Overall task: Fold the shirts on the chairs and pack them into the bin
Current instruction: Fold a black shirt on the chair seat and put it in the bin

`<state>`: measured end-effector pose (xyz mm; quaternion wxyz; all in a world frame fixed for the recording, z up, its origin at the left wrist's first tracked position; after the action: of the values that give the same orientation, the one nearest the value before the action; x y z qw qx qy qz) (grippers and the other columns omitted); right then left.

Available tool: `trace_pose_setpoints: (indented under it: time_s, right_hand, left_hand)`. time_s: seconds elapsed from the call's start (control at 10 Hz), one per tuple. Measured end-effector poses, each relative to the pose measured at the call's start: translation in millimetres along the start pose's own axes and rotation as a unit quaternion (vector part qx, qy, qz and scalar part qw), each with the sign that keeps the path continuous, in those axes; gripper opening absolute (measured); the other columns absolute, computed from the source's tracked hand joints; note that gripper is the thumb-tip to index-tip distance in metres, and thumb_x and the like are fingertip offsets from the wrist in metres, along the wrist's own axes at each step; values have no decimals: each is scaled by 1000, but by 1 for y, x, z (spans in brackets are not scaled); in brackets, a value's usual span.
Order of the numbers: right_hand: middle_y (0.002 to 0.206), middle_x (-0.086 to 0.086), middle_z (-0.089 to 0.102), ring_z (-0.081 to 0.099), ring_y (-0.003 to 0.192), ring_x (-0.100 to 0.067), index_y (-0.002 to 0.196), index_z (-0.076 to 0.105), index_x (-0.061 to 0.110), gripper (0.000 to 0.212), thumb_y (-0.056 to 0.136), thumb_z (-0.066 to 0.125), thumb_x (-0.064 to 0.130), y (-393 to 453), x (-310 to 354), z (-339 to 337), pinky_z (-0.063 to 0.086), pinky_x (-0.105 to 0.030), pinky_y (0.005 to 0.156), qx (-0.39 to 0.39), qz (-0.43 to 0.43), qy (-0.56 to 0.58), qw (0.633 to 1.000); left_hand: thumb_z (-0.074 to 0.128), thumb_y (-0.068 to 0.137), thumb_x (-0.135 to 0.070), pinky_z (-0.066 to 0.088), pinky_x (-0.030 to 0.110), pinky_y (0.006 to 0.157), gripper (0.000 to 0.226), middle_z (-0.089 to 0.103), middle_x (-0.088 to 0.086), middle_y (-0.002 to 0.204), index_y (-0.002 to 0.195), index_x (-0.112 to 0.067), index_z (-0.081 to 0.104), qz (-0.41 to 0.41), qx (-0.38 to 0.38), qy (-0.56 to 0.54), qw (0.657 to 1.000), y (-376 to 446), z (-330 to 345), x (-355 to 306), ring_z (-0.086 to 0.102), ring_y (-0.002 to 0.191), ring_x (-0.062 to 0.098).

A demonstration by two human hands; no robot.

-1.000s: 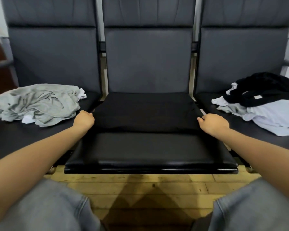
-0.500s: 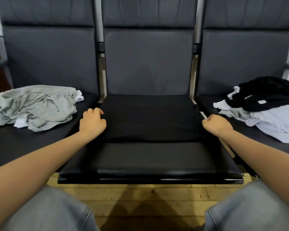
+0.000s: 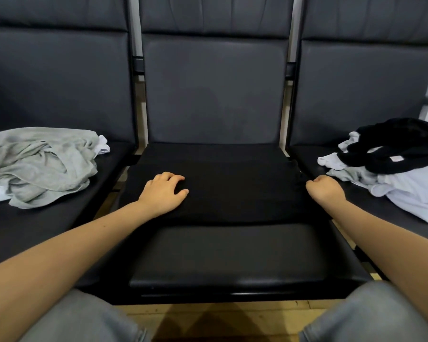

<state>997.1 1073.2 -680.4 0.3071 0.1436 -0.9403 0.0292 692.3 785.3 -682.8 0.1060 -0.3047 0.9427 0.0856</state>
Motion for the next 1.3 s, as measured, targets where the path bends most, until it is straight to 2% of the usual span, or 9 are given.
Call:
trace_pose_setpoints:
  time_s: [0.2,0.3,0.6,0.7,0.8,0.9,1.0,1.1,1.3]
  right_hand:
    - [83,-11,58,55,83,-29,79,59,4,61,95,36,58,5,3,6,37,-33,76,17,11,2,1000]
    - [70,-8,55,58,80,-30,63,48,11,54,94,42,55,8,8,9,37,-33,66,18,-5,6,1000]
    - [99,-12,57,57,105,-34,98,59,7,13,95,55,19,9,11,7,41,-33,85,5,40,130,991]
    - [119,-23,60,53,116,-38,115,59,-8,29,97,50,12,2,2,0,40,-38,95,-20,89,159,983]
    - [84,-20,62,59,95,-37,77,61,-3,38,97,51,28,-3,9,3,41,-38,80,16,60,92,994]
    - [83,-5,58,56,82,-24,77,53,8,55,80,64,62,-13,25,7,40,-32,71,52,-1,-49,997]
    - [97,-8,62,56,87,-25,79,55,8,55,77,70,60,-16,29,7,41,-32,74,67,1,-79,995]
    - [125,-15,59,58,113,-33,125,59,3,76,77,69,61,-17,33,11,44,-35,84,73,4,-72,995]
    - [136,-13,56,59,109,-29,112,62,11,38,84,72,36,-22,43,14,44,-32,88,88,12,-29,996]
  left_hand:
    - [45,97,-47,25,39,113,51,38,2,147,144,-27,40,0,-8,-2,1000,2,0,-1,31,138,23]
    - [44,97,-47,24,39,113,51,38,2,147,143,-26,40,-1,-5,-5,1000,1,1,-1,31,138,23]
    - [43,98,-44,25,39,112,48,39,3,146,143,-26,41,6,-1,-11,1000,-5,-2,-3,32,138,23]
    - [43,98,-44,26,38,112,48,39,3,146,143,-26,41,5,-4,-11,1000,-6,-2,-3,33,137,23]
    - [43,98,-44,26,39,112,48,39,3,146,143,-26,41,4,-4,-10,1000,-5,-3,-4,33,137,23]
    - [44,98,-44,27,40,112,49,40,3,146,143,-26,41,5,-5,-11,1000,-5,-3,-3,34,137,23]
    - [44,98,-44,28,40,111,49,40,3,146,143,-26,41,5,-4,-11,1000,-5,-2,-4,33,137,24]
    - [44,98,-43,28,39,111,49,40,3,146,143,-25,41,6,-4,-14,1000,-5,-2,-5,33,137,24]
    - [44,98,-42,29,38,109,48,40,4,145,143,-25,42,7,-2,-15,1000,-4,-3,-6,34,136,24]
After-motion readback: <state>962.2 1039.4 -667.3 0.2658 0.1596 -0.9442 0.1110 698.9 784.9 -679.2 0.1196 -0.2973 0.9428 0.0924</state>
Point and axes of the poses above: each hand's wrist, its own y-axis towards the middle knuckle, its own z-axis out of the palm, x = y × z, the point moved 9 cm from there along y, towards the middle knuckle
